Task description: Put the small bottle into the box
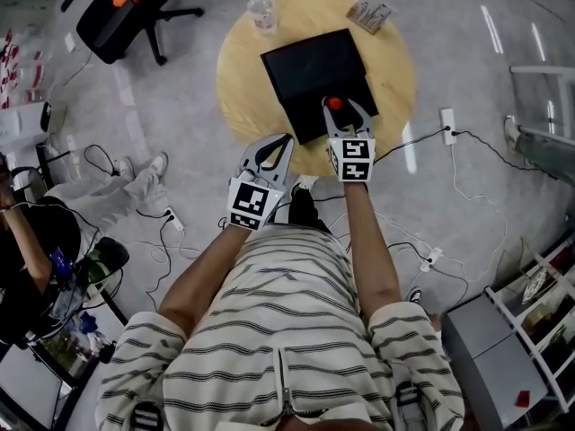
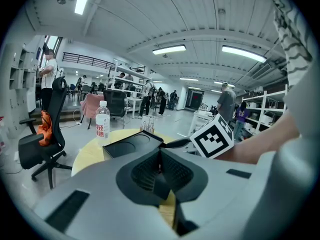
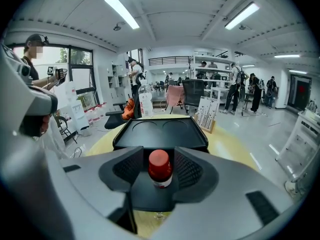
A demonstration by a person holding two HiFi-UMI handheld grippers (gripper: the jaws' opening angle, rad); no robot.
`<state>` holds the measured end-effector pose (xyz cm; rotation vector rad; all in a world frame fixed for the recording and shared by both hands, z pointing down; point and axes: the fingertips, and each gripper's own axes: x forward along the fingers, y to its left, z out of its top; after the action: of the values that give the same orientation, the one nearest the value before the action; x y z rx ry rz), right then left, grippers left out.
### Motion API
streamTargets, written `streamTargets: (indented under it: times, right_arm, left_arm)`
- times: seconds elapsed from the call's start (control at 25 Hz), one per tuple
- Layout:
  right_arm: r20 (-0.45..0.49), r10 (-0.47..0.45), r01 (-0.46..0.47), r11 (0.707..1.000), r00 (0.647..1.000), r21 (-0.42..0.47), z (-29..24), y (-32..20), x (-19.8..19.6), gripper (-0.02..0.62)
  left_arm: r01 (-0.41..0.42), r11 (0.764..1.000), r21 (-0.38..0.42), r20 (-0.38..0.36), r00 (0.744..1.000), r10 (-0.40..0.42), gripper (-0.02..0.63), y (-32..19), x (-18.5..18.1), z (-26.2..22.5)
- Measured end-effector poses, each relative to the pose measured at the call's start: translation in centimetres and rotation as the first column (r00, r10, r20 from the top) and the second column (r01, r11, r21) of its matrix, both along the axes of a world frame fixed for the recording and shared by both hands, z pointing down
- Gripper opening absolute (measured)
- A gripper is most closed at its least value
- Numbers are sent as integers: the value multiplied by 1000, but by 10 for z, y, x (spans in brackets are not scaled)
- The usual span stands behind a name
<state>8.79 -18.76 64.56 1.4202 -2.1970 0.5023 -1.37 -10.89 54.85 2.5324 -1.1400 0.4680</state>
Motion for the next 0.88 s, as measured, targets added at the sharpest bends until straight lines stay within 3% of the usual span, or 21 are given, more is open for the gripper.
streamTargets:
  times: [0.48,0.88]
  right_arm:
    - [25,21,-23,998,999,61,-33,10,-2,166]
    - [64,41,-48,992,997,116,-70,30,-6,94]
  left_arm:
    - [-19,1000,14,-3,1000,19,21,1,-2,-7]
    - [-23,999,37,-12,1000,23,21,0,-5,-19]
